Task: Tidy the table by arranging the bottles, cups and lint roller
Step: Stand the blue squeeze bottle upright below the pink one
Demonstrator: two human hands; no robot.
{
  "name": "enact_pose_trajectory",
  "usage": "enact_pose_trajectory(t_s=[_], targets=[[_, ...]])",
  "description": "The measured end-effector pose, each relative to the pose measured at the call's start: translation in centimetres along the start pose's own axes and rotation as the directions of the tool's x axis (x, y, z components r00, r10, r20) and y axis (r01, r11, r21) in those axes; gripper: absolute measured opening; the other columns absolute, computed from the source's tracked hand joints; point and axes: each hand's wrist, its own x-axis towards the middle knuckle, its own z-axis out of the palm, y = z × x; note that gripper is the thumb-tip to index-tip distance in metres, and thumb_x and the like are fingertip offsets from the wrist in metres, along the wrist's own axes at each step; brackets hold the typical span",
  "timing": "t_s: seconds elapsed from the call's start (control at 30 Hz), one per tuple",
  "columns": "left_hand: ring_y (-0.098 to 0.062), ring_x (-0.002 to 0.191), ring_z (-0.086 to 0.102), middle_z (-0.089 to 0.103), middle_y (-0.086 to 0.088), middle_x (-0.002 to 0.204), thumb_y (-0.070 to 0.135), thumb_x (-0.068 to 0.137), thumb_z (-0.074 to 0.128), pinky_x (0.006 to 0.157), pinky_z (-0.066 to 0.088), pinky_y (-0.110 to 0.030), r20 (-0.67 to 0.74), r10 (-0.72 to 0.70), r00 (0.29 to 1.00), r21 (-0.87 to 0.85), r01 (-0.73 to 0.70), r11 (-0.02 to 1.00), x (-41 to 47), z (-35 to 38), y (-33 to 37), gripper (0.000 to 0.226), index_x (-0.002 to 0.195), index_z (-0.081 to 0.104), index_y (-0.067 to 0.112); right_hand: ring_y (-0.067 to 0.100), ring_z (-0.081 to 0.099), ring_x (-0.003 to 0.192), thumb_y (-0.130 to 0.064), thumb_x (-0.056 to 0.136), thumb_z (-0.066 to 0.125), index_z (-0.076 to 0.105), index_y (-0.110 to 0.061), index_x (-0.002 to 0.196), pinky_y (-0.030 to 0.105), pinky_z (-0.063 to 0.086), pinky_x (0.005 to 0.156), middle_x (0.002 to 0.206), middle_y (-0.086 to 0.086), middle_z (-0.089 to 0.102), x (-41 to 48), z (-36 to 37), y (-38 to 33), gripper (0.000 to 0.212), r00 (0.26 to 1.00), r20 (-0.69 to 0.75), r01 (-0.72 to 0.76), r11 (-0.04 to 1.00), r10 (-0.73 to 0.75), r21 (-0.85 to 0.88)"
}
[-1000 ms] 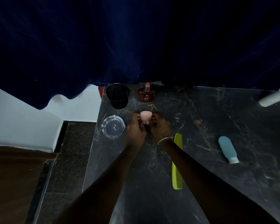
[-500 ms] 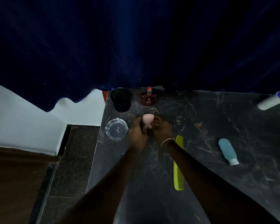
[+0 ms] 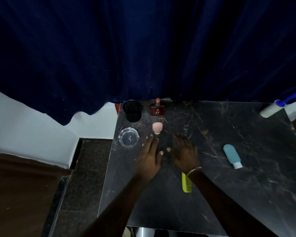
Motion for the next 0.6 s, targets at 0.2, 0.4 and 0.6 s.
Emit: enact_pose_trajectory(t_s=[0.2,0.4,0.6], targets=[[-0.021,0.162,-0.009,-0.008,0.001,0.175,0.055,0.106,0.032,0.131,0.006,-0.045,0.107,0.111,0.988,0.187,-0.129,0.974,-2.3,1.1,1.8,0.067,0.165,0.016,0.026,0.022,0.018,0.154,-0.07,0.09,0.039,0.029,-0.034,0.153,0.052,0.03,0.115,0.163,-0.004,0.027,-4.7,-1.8,3.5,0.073,0.998,-0.054,0.003,0.991,-0.01,-0.135],[-0.024,0.162,-0.004,-0.002,-0.001,0.175,0.056,0.106,0.033,0.13,0.012,-0.048,0.162,0.16,0.974,0.22,-0.193,0.956,-2.6,3.1,5.4,0.067,0.163,0.023,0.025,0.021,0.014,0.155,-0.065,0.092,0.038,0.026,-0.027,0.157,0.052,0.032,0.116,0.166,-0.002,0.018,-7.6,-4.0,7.3,0.076,0.999,-0.019,-0.032,0.978,0.029,-0.208],[-0.022,0.162,-0.004,0.0,-0.001,0.175,0.057,0.105,0.03,0.13,0.008,-0.045,0.218,0.196,0.956,0.239,-0.247,0.939,-1.2,6.0,10.4,0.068,0.164,0.016,0.025,0.022,0.02,0.154,-0.066,0.091,0.04,0.033,-0.025,0.153,0.048,0.033,0.115,0.161,0.001,0.032,-7.9,-6.8,11.5,0.075,0.994,-0.048,-0.106,0.978,0.099,-0.181]])
